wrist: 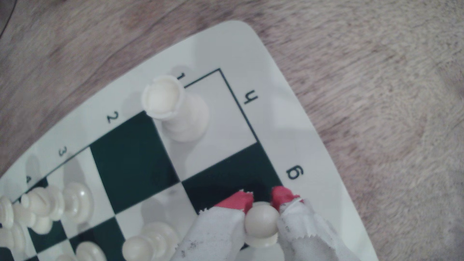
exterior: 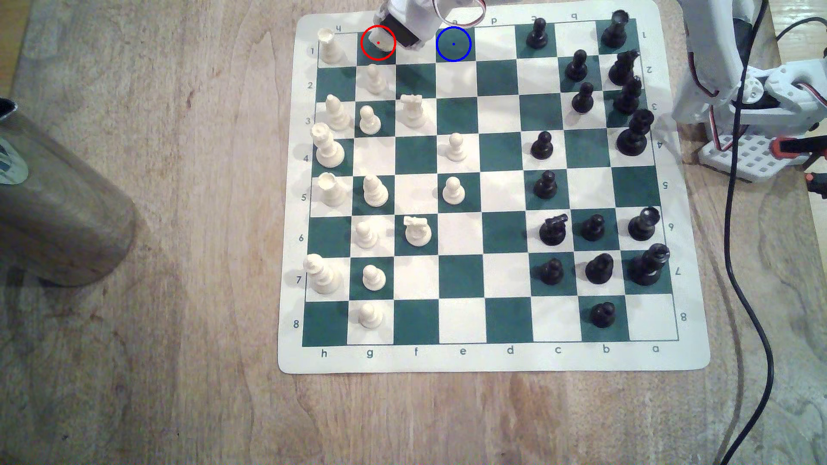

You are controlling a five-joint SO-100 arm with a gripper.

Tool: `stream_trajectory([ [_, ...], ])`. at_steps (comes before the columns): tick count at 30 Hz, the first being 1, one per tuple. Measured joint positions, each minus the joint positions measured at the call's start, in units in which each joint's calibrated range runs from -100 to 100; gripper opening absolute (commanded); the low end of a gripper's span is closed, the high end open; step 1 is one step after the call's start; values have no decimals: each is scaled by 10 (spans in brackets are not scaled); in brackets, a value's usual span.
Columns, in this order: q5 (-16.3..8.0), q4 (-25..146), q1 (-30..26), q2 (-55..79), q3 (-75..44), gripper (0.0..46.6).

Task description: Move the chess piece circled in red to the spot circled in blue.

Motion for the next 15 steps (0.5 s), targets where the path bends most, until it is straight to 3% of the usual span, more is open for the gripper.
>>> stream_trajectory([
  [6,-1,0,0,0,0,2],
  [15,-22,-18,0,-12,-17,2],
])
